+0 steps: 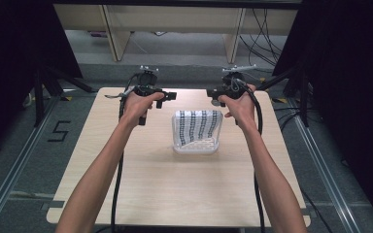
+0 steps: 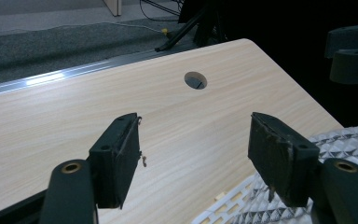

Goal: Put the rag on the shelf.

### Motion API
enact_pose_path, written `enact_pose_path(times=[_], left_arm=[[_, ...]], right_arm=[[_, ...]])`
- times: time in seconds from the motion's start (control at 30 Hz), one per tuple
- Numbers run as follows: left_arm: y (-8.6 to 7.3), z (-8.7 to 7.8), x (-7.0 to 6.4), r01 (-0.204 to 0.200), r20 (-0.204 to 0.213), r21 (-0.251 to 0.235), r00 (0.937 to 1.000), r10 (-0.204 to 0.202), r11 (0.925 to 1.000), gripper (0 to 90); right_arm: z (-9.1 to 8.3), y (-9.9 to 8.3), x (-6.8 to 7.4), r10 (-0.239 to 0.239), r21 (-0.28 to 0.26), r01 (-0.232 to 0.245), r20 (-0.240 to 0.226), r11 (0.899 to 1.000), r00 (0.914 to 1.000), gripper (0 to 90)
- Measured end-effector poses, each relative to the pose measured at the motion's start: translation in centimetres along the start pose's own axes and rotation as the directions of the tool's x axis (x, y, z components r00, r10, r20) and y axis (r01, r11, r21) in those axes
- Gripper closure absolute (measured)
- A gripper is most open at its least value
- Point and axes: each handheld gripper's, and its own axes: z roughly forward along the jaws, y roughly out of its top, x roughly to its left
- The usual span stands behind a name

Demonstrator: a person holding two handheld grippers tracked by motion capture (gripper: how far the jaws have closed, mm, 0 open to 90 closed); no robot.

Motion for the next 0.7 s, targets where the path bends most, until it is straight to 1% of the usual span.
enact_pose_path(times=[0.07,0.1,0.13,0.23,0.27,0.37,0.4,0.5,0.53,0.57,0.6,0.63,0.67,0.7], left_arm=[[-0.1,-0.2,-0.2,-0.010,0.001,-0.001,1.0000,0.010,1.0000,33.0],[-0.1,-0.3,-0.3,-0.013,0.003,0.003,0.9999,0.013,0.9999,32.7],[-0.1,-0.4,-0.4,-0.018,0.005,0.002,0.9998,0.018,0.9998,32.4],[-0.3,-0.8,-0.8,-0.027,0.021,-0.002,0.9994,0.027,0.9996,32.0],[-0.4,-0.9,-0.9,-0.028,0.022,-0.008,0.9994,0.028,0.9996,31.6],[-0.6,-1.2,-1.1,-0.038,0.033,-0.004,0.9987,0.038,0.9993,31.2],[-0.7,-1.3,-1.2,-0.041,0.030,-0.004,0.9987,0.042,0.9991,31.1],[-1.0,-1.7,-1.3,-0.036,0.038,-0.010,0.9986,0.037,0.9993,30.4],[-1.1,-1.7,-1.4,-0.033,0.040,-0.012,0.9986,0.033,0.9994,30.1],[-1.2,-1.8,-1.5,-0.033,0.041,-0.008,0.9986,0.033,0.9994,29.8],[-1.3,-1.9,-1.6,-0.040,0.043,-0.006,0.9983,0.040,0.9992,29.3],[-1.5,-2.0,-1.8,-0.046,0.035,-0.011,0.9983,0.046,0.9989,29.1],[-1.6,-2.2,-1.9,-0.050,0.040,-0.012,0.9979,0.051,0.9987,29.1],[-1.6,-2.3,-2.0,-0.043,0.047,-0.017,0.9979,0.044,0.9989,29.0]], right_arm=[[-0.2,-0.1,0.0,0.006,0.005,-0.006,-0.005,1.000,1.0000,52.3],[-0.3,-0.1,-0.1,-0.016,0.005,0.016,0.002,1.000,0.9999,51.9],[-0.4,-0.2,0.0,0.001,0.003,-0.001,-0.005,1.000,1.0000,51.6],[-0.7,-0.3,0.1,0.002,-0.003,-0.002,-0.007,1.000,1.0000,51.0],[-1.0,-0.3,0.1,-0.008,-0.008,0.008,-0.016,1.000,0.9998,50.5],[-1.4,-0.3,0.3,-0.009,-0.010,0.009,-0.023,1.000,0.9997,49.8],[-1.5,-0.3,0.4,-0.002,-0.014,0.001,-0.029,1.000,0.9996,49.4],[-2.0,-0.3,0.7,-0.014,-0.036,0.012,-0.041,0.999,0.9991,47.1],[-2.2,-0.3,0.8,-0.014,-0.037,0.012,-0.041,0.999,0.9990,46.2],[-2.3,-0.3,0.8,-0.032,-0.036,0.031,-0.037,0.999,0.9988,45.7],[-2.3,-0.4,1.0,-0.017,-0.040,0.015,-0.048,0.999,0.9987,45.2],[-2.4,-0.4,1.1,-0.020,-0.035,0.018,-0.050,0.999,0.9985,44.3],[-2.5,-0.4,1.3,-0.027,-0.035,0.025,-0.050,0.999,0.9984,43.3],[-2.5,-0.4,1.4,-0.041,-0.037,0.039,-0.056,0.999,0.9976,42.4]])
